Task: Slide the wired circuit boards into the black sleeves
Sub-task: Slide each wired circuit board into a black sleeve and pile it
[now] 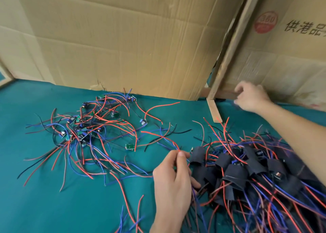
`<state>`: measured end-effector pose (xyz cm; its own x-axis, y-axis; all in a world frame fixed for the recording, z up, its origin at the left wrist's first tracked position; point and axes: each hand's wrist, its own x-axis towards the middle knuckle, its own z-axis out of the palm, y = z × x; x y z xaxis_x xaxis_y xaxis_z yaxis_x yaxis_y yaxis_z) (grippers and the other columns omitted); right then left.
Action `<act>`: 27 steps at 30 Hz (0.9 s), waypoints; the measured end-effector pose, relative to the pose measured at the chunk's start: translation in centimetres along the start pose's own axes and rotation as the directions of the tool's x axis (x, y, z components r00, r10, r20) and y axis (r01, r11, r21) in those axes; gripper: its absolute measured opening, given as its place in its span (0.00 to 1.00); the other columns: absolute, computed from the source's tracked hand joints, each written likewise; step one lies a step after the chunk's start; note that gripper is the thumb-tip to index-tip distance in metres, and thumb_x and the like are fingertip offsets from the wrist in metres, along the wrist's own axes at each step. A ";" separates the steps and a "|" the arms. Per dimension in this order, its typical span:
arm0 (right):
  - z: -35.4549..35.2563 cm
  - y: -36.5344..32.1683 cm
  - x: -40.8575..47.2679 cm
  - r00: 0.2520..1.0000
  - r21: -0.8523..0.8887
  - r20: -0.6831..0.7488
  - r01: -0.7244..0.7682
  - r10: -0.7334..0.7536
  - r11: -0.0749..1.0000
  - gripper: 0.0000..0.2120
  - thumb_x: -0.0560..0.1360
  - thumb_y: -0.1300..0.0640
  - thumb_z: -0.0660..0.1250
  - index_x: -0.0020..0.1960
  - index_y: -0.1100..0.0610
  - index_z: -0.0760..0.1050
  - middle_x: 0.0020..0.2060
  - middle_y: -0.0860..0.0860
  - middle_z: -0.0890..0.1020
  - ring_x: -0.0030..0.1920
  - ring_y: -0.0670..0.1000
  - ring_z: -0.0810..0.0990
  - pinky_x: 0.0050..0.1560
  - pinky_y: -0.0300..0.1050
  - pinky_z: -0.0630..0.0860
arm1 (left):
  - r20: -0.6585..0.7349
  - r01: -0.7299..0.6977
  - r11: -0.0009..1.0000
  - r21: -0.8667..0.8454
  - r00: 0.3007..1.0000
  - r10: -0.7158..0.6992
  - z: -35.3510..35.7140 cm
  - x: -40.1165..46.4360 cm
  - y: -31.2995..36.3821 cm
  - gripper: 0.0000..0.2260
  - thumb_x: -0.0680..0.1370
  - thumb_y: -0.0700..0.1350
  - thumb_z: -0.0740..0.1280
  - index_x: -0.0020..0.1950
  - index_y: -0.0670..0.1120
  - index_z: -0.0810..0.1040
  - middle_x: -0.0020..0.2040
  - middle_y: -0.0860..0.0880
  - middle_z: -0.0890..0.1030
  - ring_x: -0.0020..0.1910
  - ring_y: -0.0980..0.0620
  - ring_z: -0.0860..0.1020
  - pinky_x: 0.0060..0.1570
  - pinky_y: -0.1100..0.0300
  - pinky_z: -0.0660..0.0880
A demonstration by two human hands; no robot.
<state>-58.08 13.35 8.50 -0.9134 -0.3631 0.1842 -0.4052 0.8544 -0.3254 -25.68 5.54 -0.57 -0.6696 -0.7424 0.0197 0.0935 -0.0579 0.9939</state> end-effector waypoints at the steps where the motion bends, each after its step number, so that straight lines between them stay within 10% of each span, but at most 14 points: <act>1: -1.3 -1.5 -0.9 1.000 0.165 0.003 0.030 -0.031 0.986 0.13 0.73 0.64 0.75 0.53 0.52 0.78 0.49 0.58 0.85 0.48 0.56 0.83 0.52 0.46 0.80 | -0.001 -0.022 1.000 0.016 1.000 0.022 0.0 -0.1 0.0 0.15 0.85 0.45 0.59 0.43 0.53 0.80 0.26 0.52 0.71 0.22 0.44 0.79 0.29 0.58 0.72; 4: -5.7 -6.4 -7.2 0.980 0.504 -0.059 0.192 -0.189 0.842 0.10 0.73 0.65 0.75 0.43 0.52 0.80 0.36 0.49 0.85 0.26 0.39 0.77 0.31 0.37 0.75 | -0.002 -0.061 0.998 0.011 0.998 0.061 0.0 -0.3 0.3 0.13 0.85 0.45 0.59 0.45 0.55 0.80 0.27 0.53 0.70 0.20 0.45 0.77 0.26 0.62 0.69; 10: -3.8 -11.3 -23.4 0.817 0.294 -0.005 0.552 -0.576 0.780 0.05 0.71 0.56 0.75 0.45 0.50 0.81 0.34 0.42 0.84 0.30 0.36 0.75 0.40 0.34 0.73 | 0.017 -0.167 0.986 0.013 0.986 0.167 -0.4 -0.9 1.0 0.10 0.83 0.40 0.61 0.48 0.51 0.79 0.28 0.45 0.74 0.21 0.49 0.74 0.24 0.63 0.69; 16: -2.3 -11.4 -24.5 0.847 0.458 0.128 0.411 -0.516 0.788 0.05 0.70 0.57 0.77 0.44 0.49 0.82 0.36 0.43 0.85 0.39 0.42 0.83 0.46 0.35 0.77 | 0.050 -0.201 0.979 -0.025 0.978 0.202 -0.6 -1.2 1.2 0.14 0.75 0.42 0.59 0.51 0.51 0.84 0.35 0.51 0.84 0.29 0.56 0.76 0.29 0.61 0.74; 20: -2.5 -10.4 -23.8 0.830 0.637 0.278 0.219 -0.484 0.740 0.08 0.71 0.62 0.77 0.44 0.52 0.81 0.38 0.52 0.85 0.39 0.53 0.87 0.45 0.55 0.85 | 0.034 -0.173 0.985 -0.010 0.984 0.173 -0.6 -1.1 0.7 0.10 0.73 0.44 0.58 0.39 0.48 0.79 0.23 0.48 0.73 0.19 0.50 0.71 0.22 0.63 0.66; 27: -2.6 -9.6 -23.7 0.818 0.751 0.287 0.131 -0.498 0.648 0.11 0.70 0.66 0.79 0.43 0.55 0.79 0.42 0.62 0.81 0.42 0.56 0.87 0.37 0.50 0.85 | 0.022 -0.168 0.986 0.018 0.986 0.168 -0.6 -0.7 0.2 0.09 0.73 0.46 0.60 0.40 0.52 0.80 0.27 0.47 0.76 0.27 0.47 0.73 0.28 0.53 0.70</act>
<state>-32.42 14.75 9.67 -0.5563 -0.8297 0.0462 -0.4114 0.2267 -0.8828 -24.78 5.69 -0.45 -0.6605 -0.7267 0.1889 0.1918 0.0799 0.9782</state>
